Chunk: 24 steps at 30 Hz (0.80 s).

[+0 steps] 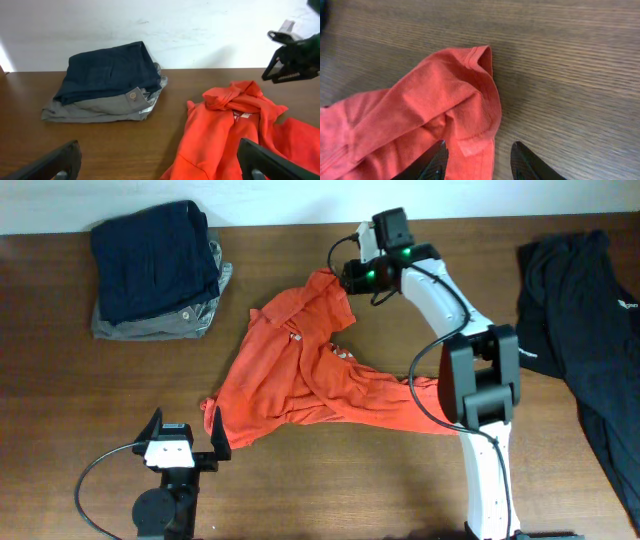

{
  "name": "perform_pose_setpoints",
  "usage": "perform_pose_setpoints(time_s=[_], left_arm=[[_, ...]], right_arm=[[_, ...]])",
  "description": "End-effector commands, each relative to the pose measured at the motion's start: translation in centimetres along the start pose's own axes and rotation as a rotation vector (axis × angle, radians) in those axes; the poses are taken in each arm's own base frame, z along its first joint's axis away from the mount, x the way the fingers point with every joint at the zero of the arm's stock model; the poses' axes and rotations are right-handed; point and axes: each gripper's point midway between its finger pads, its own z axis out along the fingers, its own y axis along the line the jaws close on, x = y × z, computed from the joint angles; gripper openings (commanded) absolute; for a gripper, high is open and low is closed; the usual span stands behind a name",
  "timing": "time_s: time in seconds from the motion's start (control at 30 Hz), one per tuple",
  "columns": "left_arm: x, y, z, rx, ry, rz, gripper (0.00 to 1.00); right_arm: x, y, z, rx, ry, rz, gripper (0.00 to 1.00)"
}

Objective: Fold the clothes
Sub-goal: 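Release the shirt and lift the right gripper back to the right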

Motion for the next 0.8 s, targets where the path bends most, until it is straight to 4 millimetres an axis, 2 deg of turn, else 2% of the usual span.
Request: perform_pose_setpoints(time_s=[0.0, 0.2, 0.37, 0.6, 0.67, 0.77], left_arm=[[0.1, 0.0, 0.0, 0.005, 0.002, -0.010, 0.99], [0.1, -0.1, 0.0, 0.006, 0.003, -0.010, 0.99], [0.1, 0.0, 0.0, 0.005, 0.003, -0.010, 0.99], [0.1, -0.1, 0.0, 0.006, 0.003, -0.010, 0.99], [0.1, 0.0, 0.0, 0.005, 0.003, -0.010, 0.99], [0.1, -0.1, 0.0, 0.006, 0.003, -0.010, 0.99]], right_arm=[[0.2, 0.2, 1.7, 0.067, -0.011, -0.038, 0.46], [1.1, 0.7, 4.0, 0.132, -0.011, -0.079, 0.46], [1.6, -0.8, 4.3, 0.242, -0.004, -0.085, 0.47], [2.3, -1.4, 4.4, 0.263, 0.020, -0.080, 0.46], [2.5, -1.4, 4.6, 0.264, 0.026, -0.081, 0.32], [2.3, -1.7, 4.5, 0.282, 0.019, -0.081, 0.04]])
